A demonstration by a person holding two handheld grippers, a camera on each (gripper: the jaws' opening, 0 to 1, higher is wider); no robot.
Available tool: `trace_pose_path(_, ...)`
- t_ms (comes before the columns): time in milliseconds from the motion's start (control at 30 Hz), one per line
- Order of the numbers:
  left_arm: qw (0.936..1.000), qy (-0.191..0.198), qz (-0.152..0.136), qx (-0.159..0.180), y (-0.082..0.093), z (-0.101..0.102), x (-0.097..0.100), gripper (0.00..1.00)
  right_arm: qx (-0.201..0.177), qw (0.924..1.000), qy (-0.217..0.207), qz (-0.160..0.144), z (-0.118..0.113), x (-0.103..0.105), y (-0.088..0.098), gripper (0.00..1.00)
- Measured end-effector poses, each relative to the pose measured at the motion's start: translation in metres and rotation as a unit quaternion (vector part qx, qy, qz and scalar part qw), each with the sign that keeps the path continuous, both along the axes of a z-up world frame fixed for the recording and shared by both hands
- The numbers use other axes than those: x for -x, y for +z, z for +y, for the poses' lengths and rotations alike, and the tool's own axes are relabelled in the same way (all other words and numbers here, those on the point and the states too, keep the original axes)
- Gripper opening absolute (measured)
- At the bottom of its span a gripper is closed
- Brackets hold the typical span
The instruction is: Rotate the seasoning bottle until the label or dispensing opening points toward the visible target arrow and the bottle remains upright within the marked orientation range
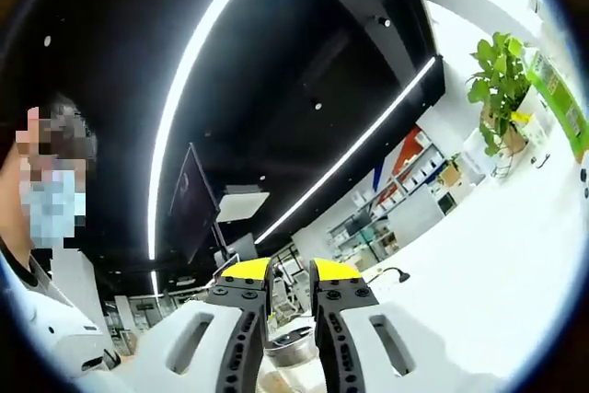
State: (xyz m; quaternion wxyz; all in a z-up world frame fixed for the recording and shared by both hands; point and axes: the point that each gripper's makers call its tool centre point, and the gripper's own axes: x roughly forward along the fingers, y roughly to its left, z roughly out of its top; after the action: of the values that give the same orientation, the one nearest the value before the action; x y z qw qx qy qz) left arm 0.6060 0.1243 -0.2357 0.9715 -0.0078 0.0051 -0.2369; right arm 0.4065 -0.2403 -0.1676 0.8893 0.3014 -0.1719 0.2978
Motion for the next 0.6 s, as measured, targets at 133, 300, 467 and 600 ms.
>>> trace_pose_path(133,0.9998,-0.017,-0.003,-0.006,0.003,0.009,0.046,0.36,0.02,0.9994,0.025,-0.012,0.021,0.017,0.012,0.14)
trace_pose_path(300,0.9997,-0.022,0.003,-0.004,-0.005,0.027,0.087,0.36,0.062,0.9966,0.006,-0.053,0.03,0.034,0.038,0.15)
trace_pose_path(467,0.9992,-0.038,0.013,-0.003,-0.017,0.031,0.105,0.36,0.067,0.9953,0.01,-0.069,0.046,0.049,0.052,0.15)
trace_pose_path(600,0.9987,-0.051,0.0,-0.007,-0.02,0.029,0.115,0.36,0.079,0.9945,0.001,-0.068,0.045,0.052,0.06,0.15)
